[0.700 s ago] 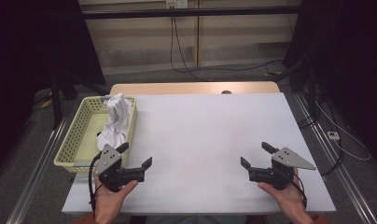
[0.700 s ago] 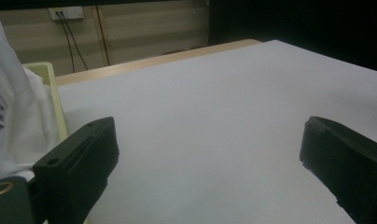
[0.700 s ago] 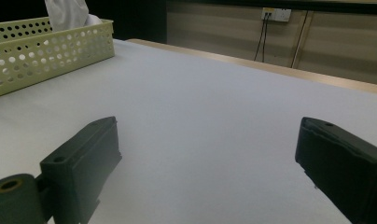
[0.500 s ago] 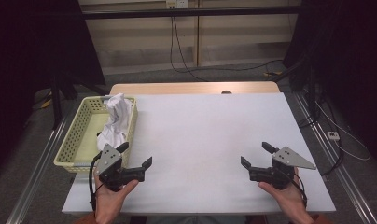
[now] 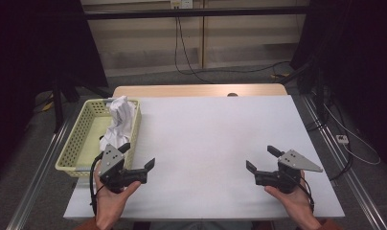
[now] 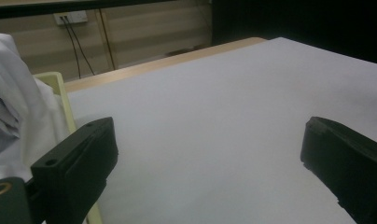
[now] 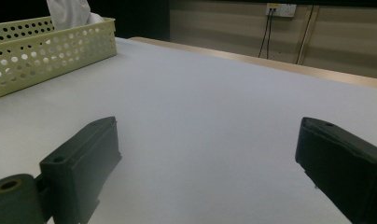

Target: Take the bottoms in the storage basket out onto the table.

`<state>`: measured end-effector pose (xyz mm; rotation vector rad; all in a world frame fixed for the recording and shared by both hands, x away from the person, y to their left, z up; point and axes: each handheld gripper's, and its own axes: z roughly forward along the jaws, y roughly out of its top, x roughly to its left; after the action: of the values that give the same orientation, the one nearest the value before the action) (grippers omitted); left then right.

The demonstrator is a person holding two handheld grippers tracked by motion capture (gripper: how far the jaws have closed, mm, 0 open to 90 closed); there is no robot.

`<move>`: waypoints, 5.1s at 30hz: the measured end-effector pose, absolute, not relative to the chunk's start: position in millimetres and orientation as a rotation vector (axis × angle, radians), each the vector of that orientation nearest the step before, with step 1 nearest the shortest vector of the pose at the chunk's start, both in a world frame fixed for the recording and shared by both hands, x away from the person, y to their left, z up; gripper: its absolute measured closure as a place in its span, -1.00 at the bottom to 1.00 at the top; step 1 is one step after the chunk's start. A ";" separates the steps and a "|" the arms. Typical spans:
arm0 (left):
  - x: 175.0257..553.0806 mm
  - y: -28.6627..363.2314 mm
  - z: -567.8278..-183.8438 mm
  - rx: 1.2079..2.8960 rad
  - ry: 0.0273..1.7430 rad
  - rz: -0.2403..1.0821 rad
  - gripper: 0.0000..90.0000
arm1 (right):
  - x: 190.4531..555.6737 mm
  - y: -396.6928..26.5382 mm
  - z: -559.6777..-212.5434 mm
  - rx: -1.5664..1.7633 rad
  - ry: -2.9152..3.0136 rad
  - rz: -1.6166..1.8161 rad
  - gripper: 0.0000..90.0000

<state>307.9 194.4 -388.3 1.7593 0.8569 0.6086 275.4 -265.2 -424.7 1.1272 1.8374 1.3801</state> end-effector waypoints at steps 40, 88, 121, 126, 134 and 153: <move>358.3 235.8 -360.9 1.791 0.981 0.629 -0.90 | 278.8 -262.4 -425.8 1.140 1.860 1.388 -0.85; 410.7 237.3 -345.8 1.872 1.080 0.663 -0.90 | 279.5 -259.4 -426.6 1.128 1.890 1.392 -0.91; 474.0 254.7 -378.2 1.911 1.270 0.670 -0.82 | 280.0 -258.9 -427.5 1.124 1.909 1.378 -0.91; 485.3 257.0 -391.5 1.977 1.322 0.661 -0.77 | 280.1 -258.9 -427.6 1.123 1.909 1.379 -0.91; 492.4 260.7 -403.5 2.053 1.408 0.624 -0.69 | 280.3 -259.0 -427.8 1.126 1.910 1.380 -0.91; 500.5 271.9 -426.0 2.144 1.517 0.415 -0.34 | 279.8 -259.6 -427.7 1.133 1.905 1.381 -0.91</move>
<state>500.5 271.9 -426.0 2.1436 1.5170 0.4145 279.8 -259.6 -427.7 1.1328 1.9048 1.3806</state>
